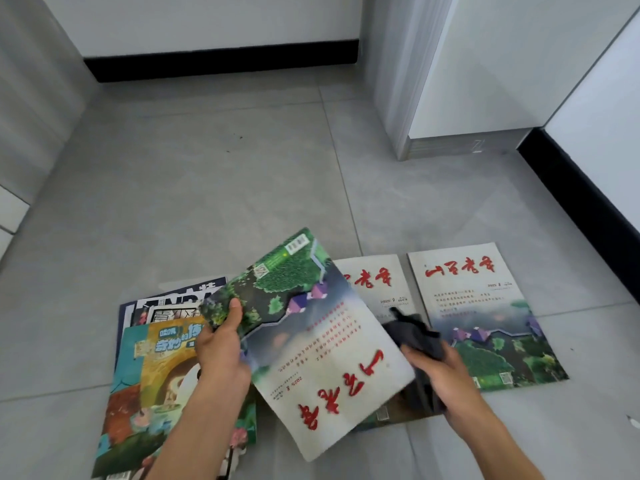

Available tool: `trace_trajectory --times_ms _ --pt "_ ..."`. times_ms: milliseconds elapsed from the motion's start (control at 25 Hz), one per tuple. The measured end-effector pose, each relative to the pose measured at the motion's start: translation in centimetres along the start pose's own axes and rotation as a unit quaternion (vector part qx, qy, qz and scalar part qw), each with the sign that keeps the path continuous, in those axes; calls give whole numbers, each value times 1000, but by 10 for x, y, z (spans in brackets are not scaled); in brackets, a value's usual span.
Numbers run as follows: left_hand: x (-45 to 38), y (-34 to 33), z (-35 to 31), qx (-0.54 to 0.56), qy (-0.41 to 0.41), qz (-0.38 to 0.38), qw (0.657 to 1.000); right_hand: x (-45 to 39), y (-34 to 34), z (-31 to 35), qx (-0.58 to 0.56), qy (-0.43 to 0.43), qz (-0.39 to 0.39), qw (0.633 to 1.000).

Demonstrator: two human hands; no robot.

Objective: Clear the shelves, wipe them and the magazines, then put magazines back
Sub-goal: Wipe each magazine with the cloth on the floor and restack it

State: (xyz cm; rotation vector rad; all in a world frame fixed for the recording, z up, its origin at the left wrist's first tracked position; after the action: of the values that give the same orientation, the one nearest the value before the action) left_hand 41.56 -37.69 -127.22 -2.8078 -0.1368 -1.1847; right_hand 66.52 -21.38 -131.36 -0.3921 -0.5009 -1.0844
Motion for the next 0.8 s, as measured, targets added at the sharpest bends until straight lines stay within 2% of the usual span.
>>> trace_trajectory --times_ms 40,80,120,160,240,320,400,480,560,600,640,680,760,800 --pt "-4 4 5 17 27 -9 999 0 9 -7 -125 -67 -29 989" --pt "-8 5 11 52 53 -5 997 1 15 -15 -238 -128 -44 962" --pt "-11 6 18 81 76 7 994 2 17 -21 -294 -165 -70 939" --pt "-11 3 25 106 84 24 991 3 16 -27 -298 -172 -95 934" --pt "6 -4 44 96 100 66 988 6 5 -39 -235 -157 -151 947" --pt "35 -12 70 51 123 112 985 12 -20 -45 -180 -144 -156 960" --pt "60 -19 99 -19 117 154 981 15 -42 -43 -182 -126 -141 965" --pt "80 -20 120 -96 113 186 971 10 -44 -38 -172 -93 -176 965" --pt "90 -19 125 -201 139 234 941 2 -27 -27 -126 -53 -217 966" --pt "91 -18 124 -275 146 267 912 -1 -15 -18 -108 -40 -227 967" --pt "84 -14 126 -351 121 300 879 -3 -1 -7 -85 -25 -230 969" --pt "74 -11 127 -411 59 318 853 -6 16 4 -54 -8 -233 971" --pt "55 -6 122 -481 -133 303 812 -13 55 25 38 22 -246 968" --pt "50 -5 116 -509 -226 288 779 -18 79 33 90 30 -256 962"
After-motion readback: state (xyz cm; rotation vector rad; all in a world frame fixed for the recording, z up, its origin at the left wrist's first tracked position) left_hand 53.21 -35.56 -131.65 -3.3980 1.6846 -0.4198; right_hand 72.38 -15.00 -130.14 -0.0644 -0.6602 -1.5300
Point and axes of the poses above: each hand's wrist, its own x-axis away from the middle knuckle, its own y-axis out of the back of the hand, z = x × y, the point moved 2 cm from there along -x, towards the middle knuckle, and after that the axes turned 3 degrees about -z, right-handed, at the moved point
